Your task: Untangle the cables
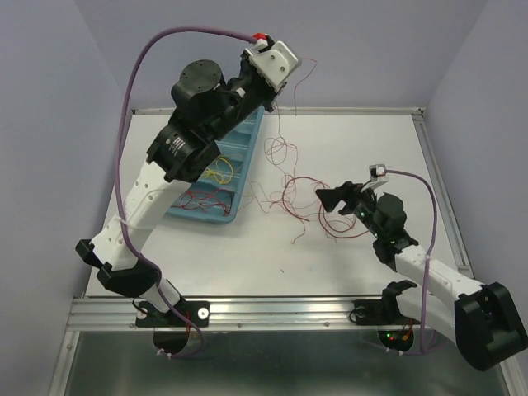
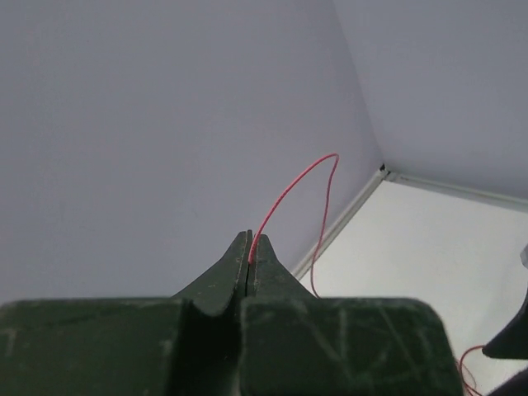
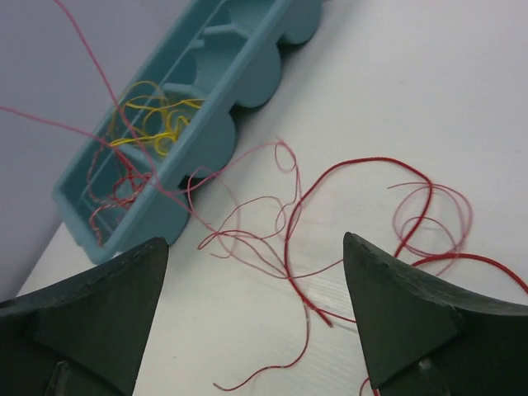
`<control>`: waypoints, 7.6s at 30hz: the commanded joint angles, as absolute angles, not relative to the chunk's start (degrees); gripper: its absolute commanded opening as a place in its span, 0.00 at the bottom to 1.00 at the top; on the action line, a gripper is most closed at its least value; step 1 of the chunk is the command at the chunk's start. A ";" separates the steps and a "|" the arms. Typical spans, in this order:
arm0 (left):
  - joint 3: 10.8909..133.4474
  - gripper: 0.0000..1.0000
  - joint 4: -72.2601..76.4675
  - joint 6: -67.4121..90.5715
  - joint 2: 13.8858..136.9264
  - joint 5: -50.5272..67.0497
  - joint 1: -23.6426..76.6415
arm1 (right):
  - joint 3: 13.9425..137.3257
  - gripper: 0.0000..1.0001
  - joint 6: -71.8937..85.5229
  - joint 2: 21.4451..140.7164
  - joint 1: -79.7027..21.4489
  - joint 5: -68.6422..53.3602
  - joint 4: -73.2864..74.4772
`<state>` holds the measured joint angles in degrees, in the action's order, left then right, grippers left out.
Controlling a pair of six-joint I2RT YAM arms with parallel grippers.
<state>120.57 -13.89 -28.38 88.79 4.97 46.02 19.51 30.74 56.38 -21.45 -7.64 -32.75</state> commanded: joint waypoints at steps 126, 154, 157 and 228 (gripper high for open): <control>104.23 0.00 37.18 -39.73 87.18 -7.56 32.71 | 20.83 0.78 36.74 66.53 -15.73 -10.20 -36.65; 94.75 0.00 38.93 -19.25 108.36 18.45 1.76 | 20.57 0.78 37.44 66.80 -15.73 -10.46 -37.27; 94.31 0.00 38.50 -18.72 108.20 20.73 1.76 | 20.65 0.78 37.44 66.97 -15.73 -10.63 -37.27; 63.06 0.70 20.28 -7.83 80.51 31.28 27.86 | 31.64 0.63 34.55 78.94 -16.44 -2.90 -20.92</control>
